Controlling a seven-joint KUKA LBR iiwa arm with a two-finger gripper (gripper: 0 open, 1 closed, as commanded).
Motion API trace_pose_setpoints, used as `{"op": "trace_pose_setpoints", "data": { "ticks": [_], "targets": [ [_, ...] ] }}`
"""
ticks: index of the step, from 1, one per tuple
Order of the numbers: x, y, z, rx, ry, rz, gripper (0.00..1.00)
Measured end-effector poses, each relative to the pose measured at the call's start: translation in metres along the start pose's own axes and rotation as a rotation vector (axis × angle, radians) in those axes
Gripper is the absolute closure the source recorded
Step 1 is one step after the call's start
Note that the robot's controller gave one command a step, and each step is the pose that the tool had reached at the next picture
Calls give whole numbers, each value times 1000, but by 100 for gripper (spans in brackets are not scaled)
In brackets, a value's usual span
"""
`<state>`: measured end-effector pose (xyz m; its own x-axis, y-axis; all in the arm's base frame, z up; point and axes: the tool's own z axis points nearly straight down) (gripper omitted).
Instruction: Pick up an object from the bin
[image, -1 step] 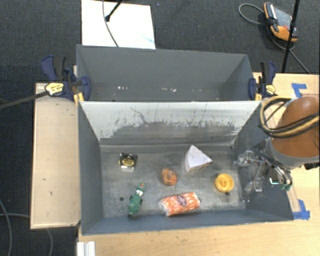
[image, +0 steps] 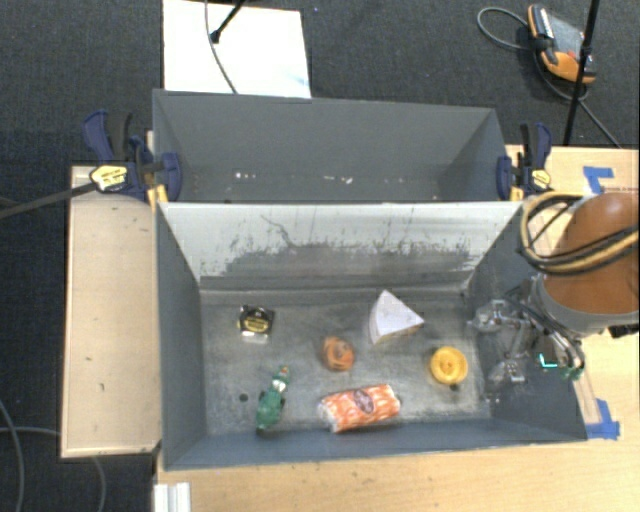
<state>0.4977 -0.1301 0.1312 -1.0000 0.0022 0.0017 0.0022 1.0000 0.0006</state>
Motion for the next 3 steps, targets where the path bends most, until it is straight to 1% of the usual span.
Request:
{"op": "trace_pose_setpoints", "data": {
  "ticks": [1,2,3],
  "targets": [
    [-6,10,13,2,-7,59,0],
    [-4,11,51,0,-6,99,0],
    [-20,23,59,2,-10,129,100]
  ]
}}
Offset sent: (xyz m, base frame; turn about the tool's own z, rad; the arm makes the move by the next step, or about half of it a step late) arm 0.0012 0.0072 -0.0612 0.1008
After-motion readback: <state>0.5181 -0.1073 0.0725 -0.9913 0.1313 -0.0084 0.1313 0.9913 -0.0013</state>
